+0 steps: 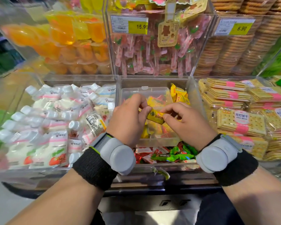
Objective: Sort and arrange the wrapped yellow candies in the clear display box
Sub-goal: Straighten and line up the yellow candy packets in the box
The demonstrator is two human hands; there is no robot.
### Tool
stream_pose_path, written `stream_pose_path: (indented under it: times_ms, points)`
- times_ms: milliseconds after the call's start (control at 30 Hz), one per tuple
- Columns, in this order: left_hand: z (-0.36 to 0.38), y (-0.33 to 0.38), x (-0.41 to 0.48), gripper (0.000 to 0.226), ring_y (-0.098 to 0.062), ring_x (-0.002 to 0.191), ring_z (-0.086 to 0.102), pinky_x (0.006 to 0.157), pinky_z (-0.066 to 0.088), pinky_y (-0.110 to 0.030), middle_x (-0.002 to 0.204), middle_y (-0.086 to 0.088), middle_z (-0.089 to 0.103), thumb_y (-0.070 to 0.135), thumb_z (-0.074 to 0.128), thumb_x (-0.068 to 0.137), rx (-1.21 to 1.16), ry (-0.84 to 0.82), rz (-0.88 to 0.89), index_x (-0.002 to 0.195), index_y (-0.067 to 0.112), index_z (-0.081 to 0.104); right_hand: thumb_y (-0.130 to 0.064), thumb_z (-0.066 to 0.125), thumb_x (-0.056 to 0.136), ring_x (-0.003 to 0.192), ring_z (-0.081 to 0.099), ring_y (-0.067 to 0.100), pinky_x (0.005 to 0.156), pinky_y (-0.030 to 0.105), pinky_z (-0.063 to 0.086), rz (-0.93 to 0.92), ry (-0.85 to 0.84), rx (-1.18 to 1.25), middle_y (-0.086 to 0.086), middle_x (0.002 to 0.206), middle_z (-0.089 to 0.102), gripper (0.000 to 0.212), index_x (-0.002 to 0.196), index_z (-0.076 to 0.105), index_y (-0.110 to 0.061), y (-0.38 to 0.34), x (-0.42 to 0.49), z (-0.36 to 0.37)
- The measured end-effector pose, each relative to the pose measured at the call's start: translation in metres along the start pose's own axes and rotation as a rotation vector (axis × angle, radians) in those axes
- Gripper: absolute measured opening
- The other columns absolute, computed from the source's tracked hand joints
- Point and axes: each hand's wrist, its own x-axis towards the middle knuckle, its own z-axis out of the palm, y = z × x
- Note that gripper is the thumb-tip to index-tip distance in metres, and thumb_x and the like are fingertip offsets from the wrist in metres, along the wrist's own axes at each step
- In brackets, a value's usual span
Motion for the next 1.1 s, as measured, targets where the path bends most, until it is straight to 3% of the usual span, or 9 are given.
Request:
stream_pose_path:
  times_ms: [233,367,567,700,867,967,1100]
  points:
    - [-0.009,-0.019,-0.002,0.009,-0.022,0.072,0.051,0.064,0.042,-0.036,0.068,0.012,0.048,0.03,0.052,0.09,-0.003,0.03,-0.07,0.084,0.025,0.045,-0.028,0.06,0.084,0.066,0.05,-0.003,0.058,0.003,0.037,0.017,-0.072,0.029,-0.013,0.078,0.054,0.012,0.096,0.06,-0.029,-0.003,0.008,0.018]
    - [-0.011,-0.028,-0.003,0.008,-0.026,0.079,0.054,0.075,0.041,-0.038,0.074,0.008,0.051,0.027,0.051,0.09,0.007,0.028,-0.124,0.086,0.024,0.045,-0.028,0.058,0.086,0.066,0.05,-0.011,0.06,0.002,0.035,0.008,-0.097,0.015,-0.017,0.073,0.05,0.01,0.096,0.058,-0.029,-0.003,0.015,0.028]
    - [-0.011,-0.042,-0.001,0.003,-0.025,0.092,0.052,0.084,0.034,-0.037,0.083,0.008,0.055,0.022,0.048,0.091,0.096,0.057,-0.167,0.094,0.024,0.048,-0.026,0.057,0.087,0.06,0.048,-0.004,0.057,0.005,0.036,0.0,-0.074,0.023,-0.014,0.069,0.047,0.009,0.095,0.056,-0.029,-0.005,0.025,0.04]
    - [-0.008,-0.052,0.001,0.013,-0.028,0.095,0.05,0.085,0.033,-0.04,0.092,-0.002,0.062,0.023,0.044,0.091,0.165,0.057,-0.182,0.103,0.022,0.05,-0.028,0.058,0.086,0.061,0.047,0.004,0.058,0.011,0.038,0.029,-0.066,0.047,-0.012,0.076,0.047,0.01,0.093,0.051,-0.031,-0.004,0.031,0.049]
    - [-0.004,-0.058,0.003,0.015,-0.027,0.097,0.049,0.079,0.028,-0.037,0.093,0.0,0.062,0.027,0.046,0.089,0.261,0.054,-0.195,0.104,0.024,0.049,-0.026,0.06,0.084,0.067,0.057,0.013,0.058,0.01,0.039,0.055,-0.051,0.066,-0.002,0.09,0.057,0.014,0.092,0.049,-0.026,-0.003,0.035,0.057]
    - [-0.001,-0.058,0.004,0.015,-0.026,0.099,0.047,0.079,0.027,-0.037,0.094,0.001,0.062,0.031,0.05,0.087,0.301,0.058,-0.192,0.101,0.025,0.049,-0.027,0.063,0.082,0.063,0.058,0.007,0.054,0.01,0.038,0.065,-0.023,0.047,-0.008,0.092,0.052,0.019,0.089,0.045,-0.026,-0.001,0.036,0.058]
    - [0.001,-0.061,0.003,0.022,-0.027,0.102,0.044,0.082,0.029,-0.038,0.103,0.0,0.06,0.035,0.056,0.083,0.38,0.066,-0.179,0.103,0.026,0.051,-0.02,0.065,0.08,0.064,0.058,0.003,0.062,0.021,0.044,0.068,-0.006,0.064,-0.012,0.096,0.044,0.025,0.087,0.042,-0.025,0.0,0.034,0.057]
